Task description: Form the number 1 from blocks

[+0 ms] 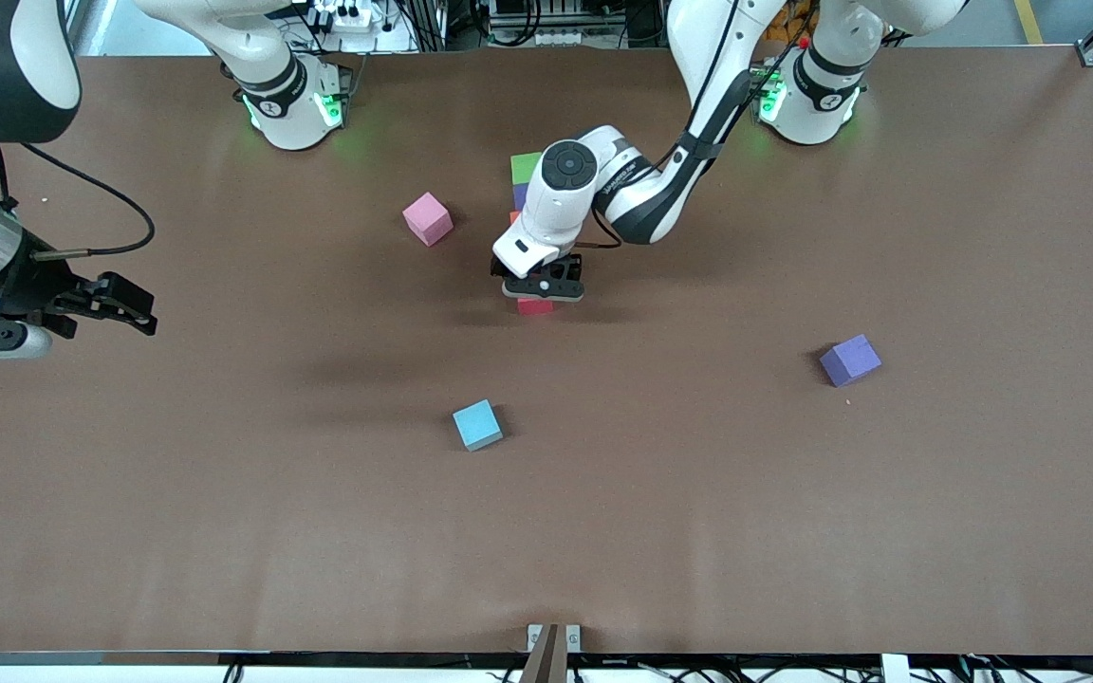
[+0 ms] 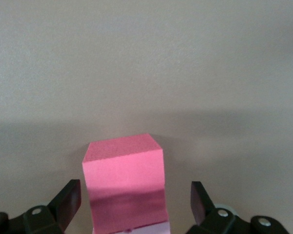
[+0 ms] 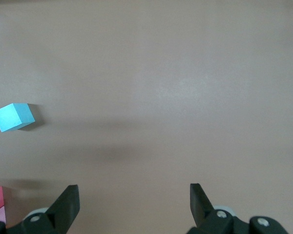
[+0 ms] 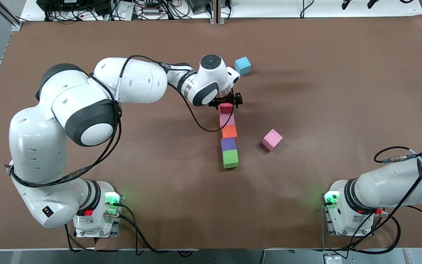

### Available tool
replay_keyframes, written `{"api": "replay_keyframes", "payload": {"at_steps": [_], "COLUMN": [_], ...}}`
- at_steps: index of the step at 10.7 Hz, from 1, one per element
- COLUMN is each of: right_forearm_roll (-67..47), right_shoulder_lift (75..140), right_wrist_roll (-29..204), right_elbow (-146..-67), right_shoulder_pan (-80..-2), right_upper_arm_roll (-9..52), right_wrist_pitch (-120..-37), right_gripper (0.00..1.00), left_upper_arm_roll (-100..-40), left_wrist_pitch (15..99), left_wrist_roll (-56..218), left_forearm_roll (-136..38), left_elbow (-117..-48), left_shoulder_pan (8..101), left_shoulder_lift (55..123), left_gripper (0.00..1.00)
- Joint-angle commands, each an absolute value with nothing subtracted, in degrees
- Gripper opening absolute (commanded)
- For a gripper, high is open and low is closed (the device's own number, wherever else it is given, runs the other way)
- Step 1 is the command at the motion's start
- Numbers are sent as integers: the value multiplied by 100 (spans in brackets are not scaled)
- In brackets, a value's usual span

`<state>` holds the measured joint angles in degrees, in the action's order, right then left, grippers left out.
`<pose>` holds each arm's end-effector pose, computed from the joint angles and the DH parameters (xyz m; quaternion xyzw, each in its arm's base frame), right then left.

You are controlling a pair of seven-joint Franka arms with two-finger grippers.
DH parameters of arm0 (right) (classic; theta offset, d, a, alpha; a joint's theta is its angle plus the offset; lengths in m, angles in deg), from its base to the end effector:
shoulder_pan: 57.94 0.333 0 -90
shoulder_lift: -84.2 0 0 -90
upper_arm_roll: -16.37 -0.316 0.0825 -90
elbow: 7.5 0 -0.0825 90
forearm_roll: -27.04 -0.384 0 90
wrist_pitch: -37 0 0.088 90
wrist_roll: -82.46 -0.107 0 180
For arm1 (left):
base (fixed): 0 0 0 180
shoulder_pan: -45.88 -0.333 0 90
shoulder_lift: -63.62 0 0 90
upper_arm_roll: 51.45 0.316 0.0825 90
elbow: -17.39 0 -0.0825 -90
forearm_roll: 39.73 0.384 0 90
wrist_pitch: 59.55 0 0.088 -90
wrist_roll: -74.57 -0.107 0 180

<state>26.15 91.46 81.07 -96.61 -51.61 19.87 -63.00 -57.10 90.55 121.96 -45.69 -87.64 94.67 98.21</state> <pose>0.6062 0.0335 0.5743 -0.9994 -0.0118 -0.0316 0.0050 0.3929 -0.5366 0.2195 0.9941 -0.0075 0.0135 0.1070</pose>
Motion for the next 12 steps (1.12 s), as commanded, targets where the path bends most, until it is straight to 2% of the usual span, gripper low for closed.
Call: {"api": "replay_keyframes", "payload": {"at_steps": [1, 3, 4, 9, 12], "right_forearm_roll": [2616, 2616, 2616, 2616, 2616], "right_shoulder_lift": [9185, 9185, 9185, 9185, 9176], "right_wrist_roll": [8106, 8097, 8097, 8079, 8123], "right_elbow": [-9565, -9565, -9565, -9565, -9530], "right_shoulder_pan": [-5205, -5205, -5205, -5170, -5170], "right_upper_arm_roll": [1936, 1936, 1936, 1936, 1936], "right_wrist_pitch": [-6223, -6223, -6223, -6223, -6223], "right_gripper": [100, 100, 100, 100, 100], "left_upper_arm_roll": [-5647, -5629, -5629, -5725, -5717], "left_wrist_pitch": [9048, 8934, 8603, 6809, 5387], "left_wrist_roll": [12309, 12300, 12283, 11662, 10301], "left_forearm_roll": [-4412, -4412, -4404, -3825, -3885], "left_elbow": [-8799, -8799, -8782, -8431, -7746], "left_shoulder_pan": [9353, 8915, 8547, 6666, 5839], "left_shoulder_lift": [9362, 8896, 8589, 7560, 7313], "left_gripper": [100, 100, 100, 100, 100]}}
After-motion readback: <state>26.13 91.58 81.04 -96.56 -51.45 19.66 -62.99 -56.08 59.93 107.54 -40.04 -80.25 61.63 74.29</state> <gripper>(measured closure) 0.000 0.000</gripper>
